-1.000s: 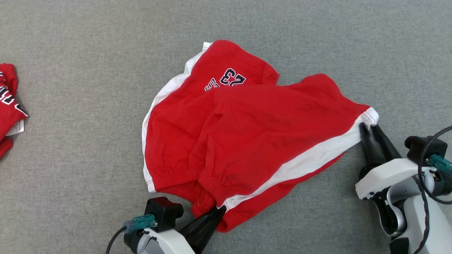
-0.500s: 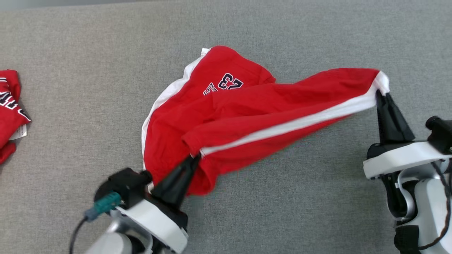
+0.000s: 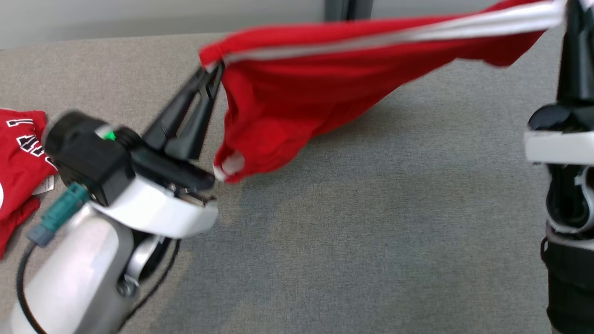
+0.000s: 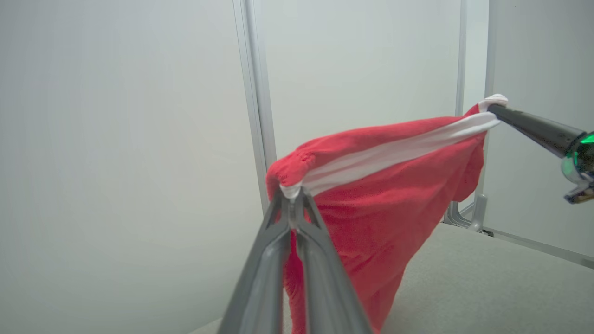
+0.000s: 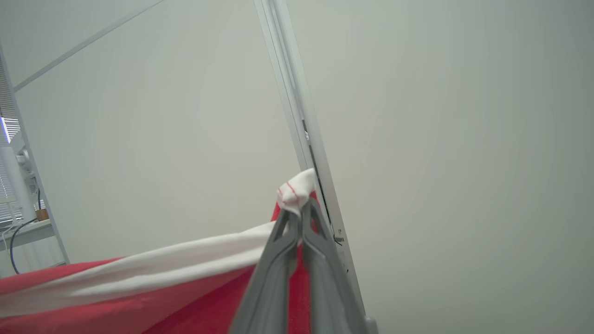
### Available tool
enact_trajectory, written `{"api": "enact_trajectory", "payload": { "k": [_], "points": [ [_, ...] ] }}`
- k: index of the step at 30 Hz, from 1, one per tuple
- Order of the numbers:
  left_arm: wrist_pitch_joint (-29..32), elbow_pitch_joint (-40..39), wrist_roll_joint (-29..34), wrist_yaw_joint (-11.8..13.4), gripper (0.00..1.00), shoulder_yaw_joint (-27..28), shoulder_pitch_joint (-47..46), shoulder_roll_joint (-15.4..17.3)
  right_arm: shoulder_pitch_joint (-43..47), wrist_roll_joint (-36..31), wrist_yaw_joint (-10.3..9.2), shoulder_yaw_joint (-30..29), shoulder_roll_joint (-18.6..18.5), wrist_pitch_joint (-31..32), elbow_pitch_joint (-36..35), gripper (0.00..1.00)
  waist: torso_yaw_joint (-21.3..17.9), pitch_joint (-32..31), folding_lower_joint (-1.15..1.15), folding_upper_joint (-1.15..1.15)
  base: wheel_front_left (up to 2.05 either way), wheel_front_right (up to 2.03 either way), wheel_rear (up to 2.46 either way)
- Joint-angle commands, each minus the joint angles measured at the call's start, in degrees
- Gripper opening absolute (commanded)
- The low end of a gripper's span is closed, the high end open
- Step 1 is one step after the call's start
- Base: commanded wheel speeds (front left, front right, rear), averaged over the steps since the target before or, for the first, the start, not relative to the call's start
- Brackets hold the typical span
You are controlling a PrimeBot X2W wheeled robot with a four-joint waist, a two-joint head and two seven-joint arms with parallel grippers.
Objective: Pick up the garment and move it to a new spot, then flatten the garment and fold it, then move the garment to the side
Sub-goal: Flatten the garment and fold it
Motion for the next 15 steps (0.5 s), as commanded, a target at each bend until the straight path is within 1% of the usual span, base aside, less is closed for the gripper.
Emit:
{"api": "enact_trajectory", "payload": {
  "k": [1,5,10,13,15],
  "points": [
    [-0.45,-0.26,0.77,-0.05,0.00,0.83,-2.63,0.47,-1.98,0.04,0.02,-0.46,-0.20,0.08,-1.24,0.00,-0.36,-0.67,0.00,0.00,0.00,0.00,0.00],
    [-0.73,-0.61,1.55,0.31,0.00,2.51,-7.53,0.50,-5.35,-0.07,0.01,-1.34,-0.17,0.78,-3.83,0.00,-0.83,-1.78,0.00,0.00,0.00,0.00,0.00],
    [-1.62,-0.80,0.96,1.22,0.00,4.64,-10.78,-0.08,-7.47,-0.13,0.01,-2.61,-0.22,1.95,-6.55,0.00,-1.56,-2.91,0.00,0.00,0.00,0.00,0.00],
    [-1.67,-0.42,0.32,1.34,0.00,5.28,-11.72,-0.22,-7.68,-1.23,0.00,-3.40,-0.23,2.77,-6.69,0.00,-1.95,-3.14,0.00,0.00,0.00,0.00,0.00],
    [-1.83,0.10,-0.01,1.11,0.00,5.54,-12.07,-0.39,-8.05,-0.41,0.00,-3.26,-0.19,3.28,-5.83,0.00,-2.14,-3.04,0.00,0.00,0.00,0.00,0.00]
  ]
}}
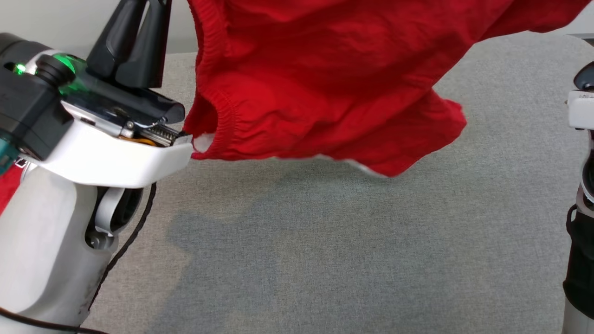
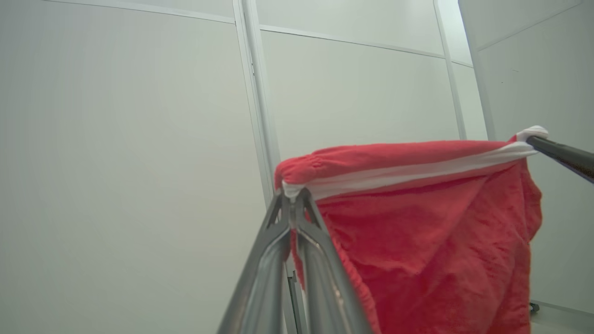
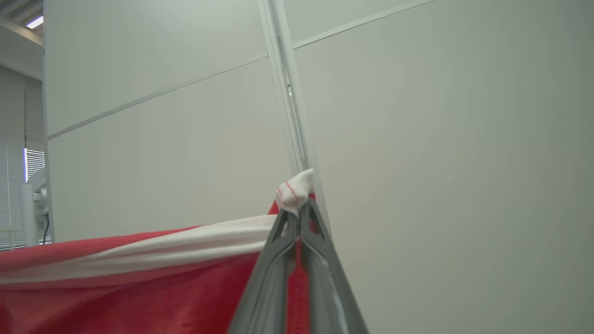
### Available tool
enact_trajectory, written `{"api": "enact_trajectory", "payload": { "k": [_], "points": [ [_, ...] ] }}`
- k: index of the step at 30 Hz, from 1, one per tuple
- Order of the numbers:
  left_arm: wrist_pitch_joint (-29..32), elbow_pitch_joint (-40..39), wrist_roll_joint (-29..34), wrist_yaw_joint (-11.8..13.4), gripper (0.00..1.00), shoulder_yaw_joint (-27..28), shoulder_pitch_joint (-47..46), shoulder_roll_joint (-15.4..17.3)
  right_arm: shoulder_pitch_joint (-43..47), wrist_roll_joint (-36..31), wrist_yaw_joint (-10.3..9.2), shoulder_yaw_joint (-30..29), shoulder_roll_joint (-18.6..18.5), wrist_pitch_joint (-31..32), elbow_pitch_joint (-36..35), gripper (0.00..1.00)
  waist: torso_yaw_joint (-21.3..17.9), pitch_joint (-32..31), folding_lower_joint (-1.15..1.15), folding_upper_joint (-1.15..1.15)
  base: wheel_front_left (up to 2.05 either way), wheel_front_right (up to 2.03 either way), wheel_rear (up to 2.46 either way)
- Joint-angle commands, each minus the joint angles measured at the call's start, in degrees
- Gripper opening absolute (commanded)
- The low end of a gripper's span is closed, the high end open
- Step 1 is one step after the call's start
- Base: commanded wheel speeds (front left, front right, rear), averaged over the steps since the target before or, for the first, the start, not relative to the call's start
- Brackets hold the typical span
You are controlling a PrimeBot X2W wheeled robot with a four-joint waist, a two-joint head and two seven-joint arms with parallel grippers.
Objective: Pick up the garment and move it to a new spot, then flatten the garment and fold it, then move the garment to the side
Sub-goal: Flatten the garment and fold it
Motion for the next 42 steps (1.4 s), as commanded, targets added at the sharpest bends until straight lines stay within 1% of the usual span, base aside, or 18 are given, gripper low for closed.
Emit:
{"api": "enact_trajectory", "payload": {
  "k": [1,6,9,14,15,17,22,26,30,34,35,38,42],
  "points": [
    [-0.35,0.73,-0.61,0.16,0.00,0.80,-1.13,0.06,-0.76,0.31,-0.02,-0.32,-0.42,0.42,1.11,0.00,-0.23,0.24,0.00,0.00,0.00,0.00,0.00],
    [-1.10,3.05,-1.38,-1.33,0.00,0.38,-3.90,-0.92,-3.16,0.10,-0.01,0.30,-0.41,1.39,4.20,0.00,-0.09,2.37,0.00,0.00,0.00,0.00,0.00],
    [-1.60,5.08,-1.57,-2.47,0.00,0.01,-7.13,-1.59,-6.27,-0.31,0.00,1.43,-0.41,2.06,6.15,0.00,0.16,4.70,0.00,0.00,0.00,0.00,0.00],
    [-2.76,11.33,-1.82,-5.00,0.00,-0.05,-15.96,-3.54,-15.40,-1.12,0.00,3.30,-0.39,3.16,10.64,0.00,0.83,10.04,0.00,0.00,0.00,0.00,0.00],
    [-2.76,11.33,-1.82,-5.00,0.00,-0.05,-15.96,-3.54,-15.40,-1.12,0.00,3.30,-0.39,3.16,10.64,0.00,0.83,10.04,0.00,0.00,0.00,0.00,0.00],
    [-3.64,15.10,-1.76,-6.27,0.00,-0.09,-20.48,-4.65,-20.31,-1.72,0.00,4.19,-0.45,2.99,13.38,0.00,1.23,12.10,0.00,0.00,0.00,0.00,0.00],
    [-6.24,26.76,-1.34,-9.54,0.00,-0.05,-31.74,-7.43,-33.11,-1.92,0.00,5.71,-0.48,0.26,23.80,0.00,1.92,16.01,0.00,0.00,0.00,0.00,0.00],
    [-7.56,37.67,-1.67,-11.00,0.00,0.48,-38.67,-9.77,-41.34,-3.48,0.00,7.17,-0.45,-3.28,34.02,0.00,2.08,17.73,0.00,0.00,0.00,0.00,0.00],
    [-8.11,48.08,-2.18,-12.14,0.00,0.36,-43.16,-11.89,-46.98,-5.71,0.00,8.63,-0.52,-7.05,44.49,0.00,1.70,18.43,0.00,0.00,0.00,0.00,0.00],
    [-8.35,57.15,-3.24,-13.29,0.00,-0.38,-43.65,-13.71,-48.85,-6.81,0.00,10.22,-0.32,-9.70,53.65,0.00,1.36,19.09,0.00,0.00,0.00,0.00,0.00],
    [-8.44,60.60,-4.36,-13.68,0.00,-0.32,-42.54,-14.69,-48.41,-6.46,0.00,11.28,-0.33,-10.69,57.09,0.00,1.33,19.50,0.00,0.00,0.00,0.00,0.00],
    [-8.49,64.94,-6.24,-14.08,0.00,-0.94,-39.54,-16.11,-45.50,-5.24,0.00,12.88,-0.29,-11.96,61.52,0.00,1.38,19.77,0.00,0.00,0.00,0.00,0.00],
    [-8.51,68.06,-8.97,-14.10,0.00,-0.88,-33.24,-17.74,-39.38,-4.27,0.00,15.36,-0.38,-13.05,65.79,0.00,1.50,18.97,0.00,0.00,0.00,0.00,0.00]
  ]
}}
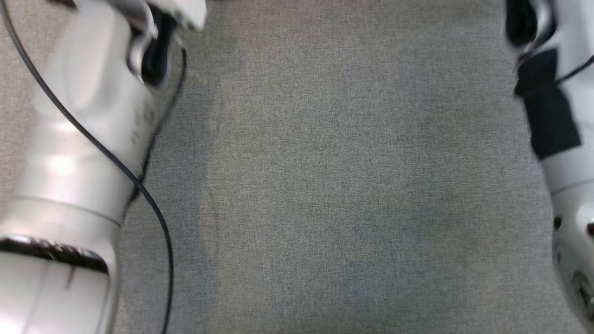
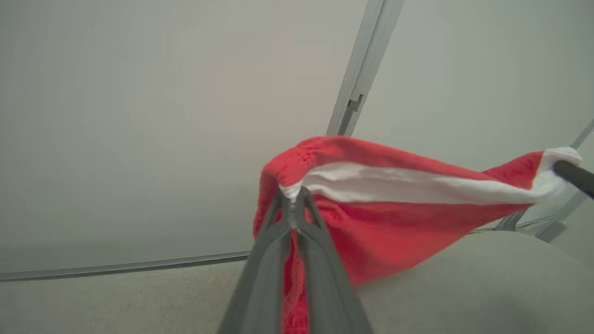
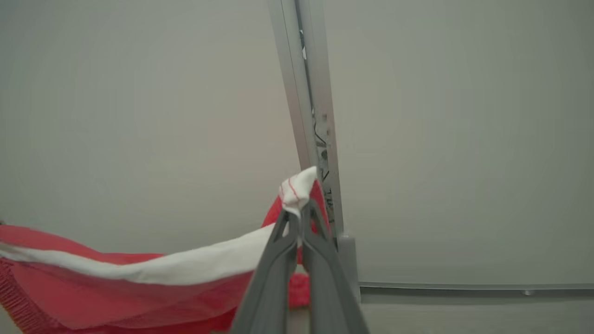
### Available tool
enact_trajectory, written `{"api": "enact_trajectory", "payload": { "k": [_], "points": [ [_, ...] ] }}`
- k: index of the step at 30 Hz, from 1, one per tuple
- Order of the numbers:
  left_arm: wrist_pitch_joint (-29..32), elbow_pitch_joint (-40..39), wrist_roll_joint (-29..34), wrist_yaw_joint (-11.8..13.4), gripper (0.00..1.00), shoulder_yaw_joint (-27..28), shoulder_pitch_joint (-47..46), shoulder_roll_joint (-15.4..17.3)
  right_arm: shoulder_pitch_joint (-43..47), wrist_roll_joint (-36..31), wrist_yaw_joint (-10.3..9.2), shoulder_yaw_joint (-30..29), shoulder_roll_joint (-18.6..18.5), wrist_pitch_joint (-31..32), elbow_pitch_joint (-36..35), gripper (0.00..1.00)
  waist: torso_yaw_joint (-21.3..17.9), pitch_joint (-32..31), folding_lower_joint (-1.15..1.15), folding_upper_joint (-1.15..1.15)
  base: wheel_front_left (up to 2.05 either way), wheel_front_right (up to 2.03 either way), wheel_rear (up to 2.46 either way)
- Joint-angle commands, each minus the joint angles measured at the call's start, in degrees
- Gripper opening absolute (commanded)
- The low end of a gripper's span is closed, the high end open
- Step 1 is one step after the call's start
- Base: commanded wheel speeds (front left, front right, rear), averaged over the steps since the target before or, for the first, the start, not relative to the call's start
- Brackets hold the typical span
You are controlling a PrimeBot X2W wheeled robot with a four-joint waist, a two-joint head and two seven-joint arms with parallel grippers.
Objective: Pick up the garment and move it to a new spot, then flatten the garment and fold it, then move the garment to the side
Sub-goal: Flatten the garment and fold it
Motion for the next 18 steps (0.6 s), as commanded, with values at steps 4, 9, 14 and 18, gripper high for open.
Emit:
{"api": "enact_trajectory", "payload": {
  "k": [4,9,14,18],
  "points": [
    [-0.17,-0.07,-2.88,-0.03,0.00,-1.51,8.56,-0.94,8.48,1.43,0.02,1.87,-0.37,-0.97,2.12,0.00,0.25,-1.62,0.00,0.00,0.00,0.00,0.00],
    [-0.16,-3.68,-3.53,-0.03,0.00,-3.05,18.28,-1.21,18.72,4.11,0.02,1.91,-0.40,-1.17,-0.33,0.00,0.04,-3.92,0.00,0.00,0.00,0.00,0.00],
    [-0.15,-8.35,-3.13,-0.04,0.00,-3.49,28.55,-0.03,30.32,6.07,0.02,1.33,-0.49,-1.04,-7.14,0.00,-0.50,-6.84,0.00,0.00,0.00,0.00,0.00],
    [0.01,-11.33,-3.05,-0.04,0.00,-4.62,34.53,0.67,37.30,7.15,0.02,0.47,-0.69,-1.05,-11.40,0.00,-0.52,-8.80,0.00,0.00,0.00,0.00,0.00]
  ]
}}
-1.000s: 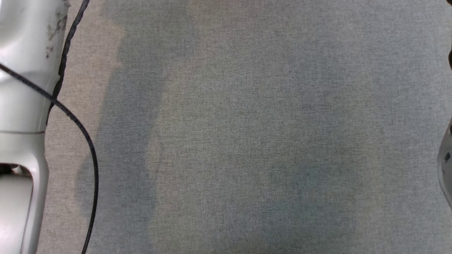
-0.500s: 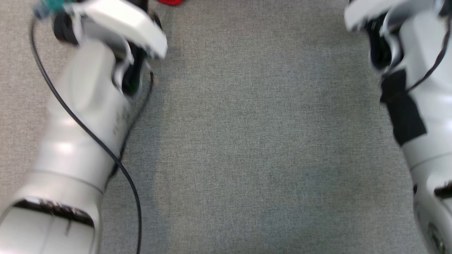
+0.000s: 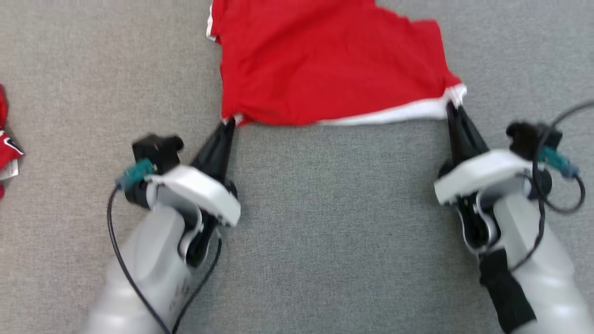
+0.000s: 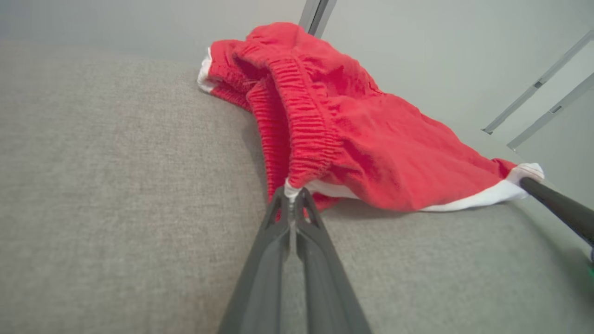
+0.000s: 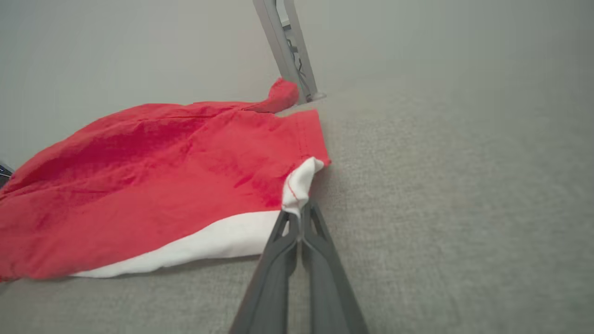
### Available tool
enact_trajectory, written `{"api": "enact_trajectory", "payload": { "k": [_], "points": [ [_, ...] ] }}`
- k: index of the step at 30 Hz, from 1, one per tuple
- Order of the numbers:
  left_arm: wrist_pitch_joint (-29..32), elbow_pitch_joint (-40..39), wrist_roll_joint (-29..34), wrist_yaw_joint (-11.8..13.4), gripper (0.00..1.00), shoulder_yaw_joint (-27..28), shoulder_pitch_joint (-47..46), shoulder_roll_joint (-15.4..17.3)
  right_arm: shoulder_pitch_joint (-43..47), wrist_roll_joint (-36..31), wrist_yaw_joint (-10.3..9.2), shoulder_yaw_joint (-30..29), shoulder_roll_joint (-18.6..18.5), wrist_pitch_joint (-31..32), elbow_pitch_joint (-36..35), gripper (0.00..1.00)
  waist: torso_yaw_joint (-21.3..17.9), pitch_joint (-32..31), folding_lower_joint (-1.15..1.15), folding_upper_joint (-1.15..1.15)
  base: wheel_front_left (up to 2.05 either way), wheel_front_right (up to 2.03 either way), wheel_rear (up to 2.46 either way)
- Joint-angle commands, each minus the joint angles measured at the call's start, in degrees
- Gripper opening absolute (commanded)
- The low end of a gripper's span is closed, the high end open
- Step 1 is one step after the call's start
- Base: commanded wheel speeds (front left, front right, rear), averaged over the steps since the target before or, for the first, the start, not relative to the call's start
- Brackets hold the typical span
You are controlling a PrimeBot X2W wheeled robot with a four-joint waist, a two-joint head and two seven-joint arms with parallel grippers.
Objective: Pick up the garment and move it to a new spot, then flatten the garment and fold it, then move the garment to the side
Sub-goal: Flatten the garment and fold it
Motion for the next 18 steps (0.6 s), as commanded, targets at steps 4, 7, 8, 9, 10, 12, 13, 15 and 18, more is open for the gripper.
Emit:
{"api": "enact_trajectory", "payload": {
  "k": [4,7,8,9,10,12,13,15,18],
  "points": [
    [0.26,-3.63,0.68,-0.04,0.00,-1.73,7.13,2.06,8.48,0.65,0.02,-1.98,-0.59,-0.11,-5.61,0.00,0.21,-3.37,0.00,0.00,0.00,0.00,0.00],
    [0.20,-8.05,1.74,0.08,0.00,-2.05,11.79,3.87,15.51,0.30,0.01,-4.18,-0.62,-0.11,-11.13,0.00,0.62,-5.34,0.00,0.00,0.00,0.00,0.00],
    [0.19,-9.62,2.08,0.47,0.00,-2.14,13.13,4.34,17.77,0.17,0.01,-5.00,-0.58,-0.12,-12.98,0.00,0.76,-5.91,0.00,0.00,0.00,0.00,0.00],
    [0.18,-11.29,2.44,0.93,0.00,-2.26,14.64,4.92,20.04,0.07,0.01,-5.72,-0.59,-0.11,-14.94,0.00,0.84,-6.60,0.00,0.00,0.00,0.00,0.00],
    [0.23,-12.97,2.40,1.50,0.00,-2.38,16.31,5.46,22.28,-0.26,0.01,-6.57,-0.54,0.04,-16.90,0.00,0.88,-7.24,0.00,0.00,0.00,0.00,0.00],
    [0.80,-16.18,1.91,2.77,0.00,-2.09,19.61,6.93,26.41,-0.56,0.00,-7.51,-0.48,1.11,-21.05,0.00,0.76,-8.54,0.00,0.00,0.00,0.00,0.00],
    [1.30,-17.92,1.85,3.61,0.00,-2.05,21.35,7.54,28.53,-0.87,0.00,-7.83,-0.44,1.91,-23.30,0.00,0.69,-9.17,0.00,0.00,0.00,0.00,0.00],
    [2.73,-21.91,1.60,5.48,0.00,-1.93,24.64,8.79,32.93,-1.02,-0.01,-8.45,-0.46,3.71,-27.94,0.00,0.72,-10.33,0.00,0.00,0.00,0.00,0.00],
    [5.68,-28.52,1.06,8.32,0.00,-1.91,29.33,10.91,39.05,-0.46,-0.01,-8.61,-0.40,6.60,-34.75,0.00,0.85,-11.77,0.00,0.00,0.00,0.00,0.00]
  ]
}}
